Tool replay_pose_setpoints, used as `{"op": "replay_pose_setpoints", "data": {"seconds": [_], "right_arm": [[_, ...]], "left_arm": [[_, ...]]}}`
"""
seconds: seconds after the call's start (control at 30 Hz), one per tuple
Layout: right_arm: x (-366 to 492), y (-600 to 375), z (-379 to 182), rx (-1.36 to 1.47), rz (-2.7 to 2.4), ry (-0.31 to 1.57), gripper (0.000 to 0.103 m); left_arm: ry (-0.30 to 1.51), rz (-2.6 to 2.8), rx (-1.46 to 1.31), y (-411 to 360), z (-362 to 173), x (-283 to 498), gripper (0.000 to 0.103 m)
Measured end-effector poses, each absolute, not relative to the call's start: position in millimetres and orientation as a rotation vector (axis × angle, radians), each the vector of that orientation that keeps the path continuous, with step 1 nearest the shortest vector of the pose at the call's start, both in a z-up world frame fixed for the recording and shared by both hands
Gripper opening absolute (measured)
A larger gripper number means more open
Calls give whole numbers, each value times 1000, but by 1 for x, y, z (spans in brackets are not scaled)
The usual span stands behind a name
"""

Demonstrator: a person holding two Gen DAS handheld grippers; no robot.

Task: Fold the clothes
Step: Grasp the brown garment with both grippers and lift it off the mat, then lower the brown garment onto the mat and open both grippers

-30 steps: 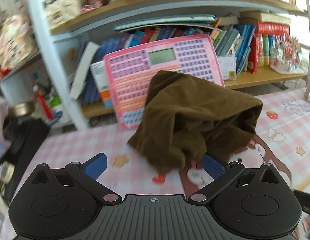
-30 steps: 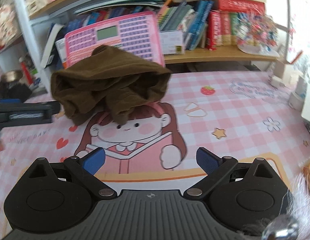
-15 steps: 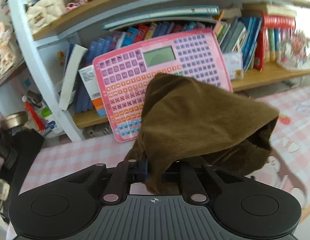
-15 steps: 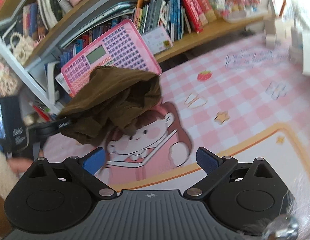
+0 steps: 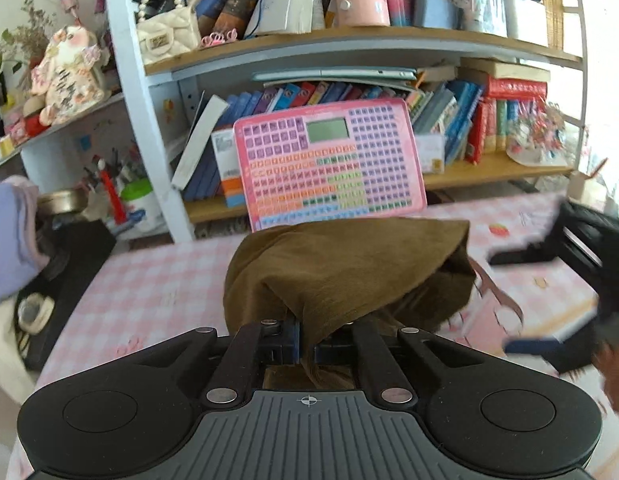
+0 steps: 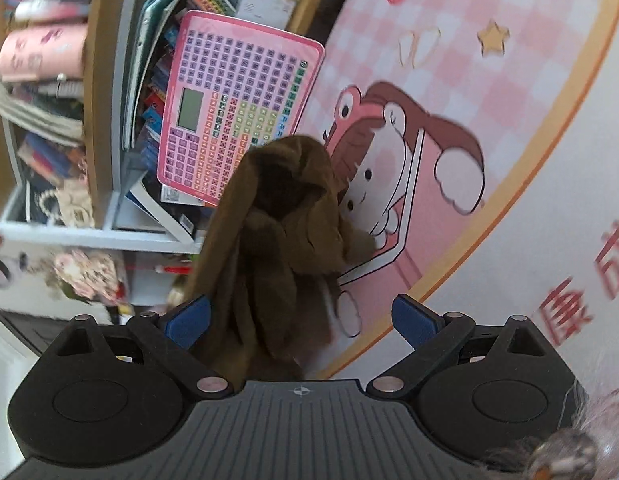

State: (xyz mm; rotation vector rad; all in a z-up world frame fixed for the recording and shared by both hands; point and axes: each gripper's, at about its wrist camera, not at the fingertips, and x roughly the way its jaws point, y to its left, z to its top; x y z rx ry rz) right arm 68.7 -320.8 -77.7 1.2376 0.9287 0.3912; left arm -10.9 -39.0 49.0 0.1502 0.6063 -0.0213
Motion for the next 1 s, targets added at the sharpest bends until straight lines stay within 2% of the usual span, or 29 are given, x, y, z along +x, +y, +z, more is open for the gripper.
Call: {"op": "replay_pose_setpoints", "data": {"seconds": [0.17,0.23,0.3,0.4,0.5,0.57,0.6,0.67,0.7,0.73,0.87,0.9,0.93,1.0], "right_arm": [[72,-317,-88,1335,389,926,93],[74,-317,-88,1381,413,899,84],[75,-316,-86,1419,433,870,82],[82,-314,-84,1464,431,842,72],[92,-309,-88,1485,381,847,58],[98,-303,-96,1496,317,893,42],[101,-300,-100,1505,283,915,38],[101,-295,-104,1503,241,925,14],[101,-293,-105,1495,224,925,13],[100,-295,-96,1470,234,891,8],[98,-299,-60,1367,276,752,6],[97,-301,-37,1307,314,681,6],[95,-303,-13,1246,350,609,6],[93,-307,34,1120,419,467,6]], "left_arm": [[630,-15,126,-31,50,-35,5],[635,-17,133,-28,51,-40,5],[640,-19,139,-25,51,-45,5],[649,-26,147,-18,52,-53,5],[665,-21,149,-5,50,-61,5],[681,-11,145,5,47,-66,5],[689,-7,142,11,45,-68,5],[709,-7,135,22,39,-72,5],[724,-15,132,26,35,-73,6],[746,-27,128,29,30,-73,13],[791,-122,70,39,22,-72,25],[788,-156,54,41,23,-73,32],[780,-182,44,44,24,-74,35],[763,-216,31,51,26,-77,35]]}}
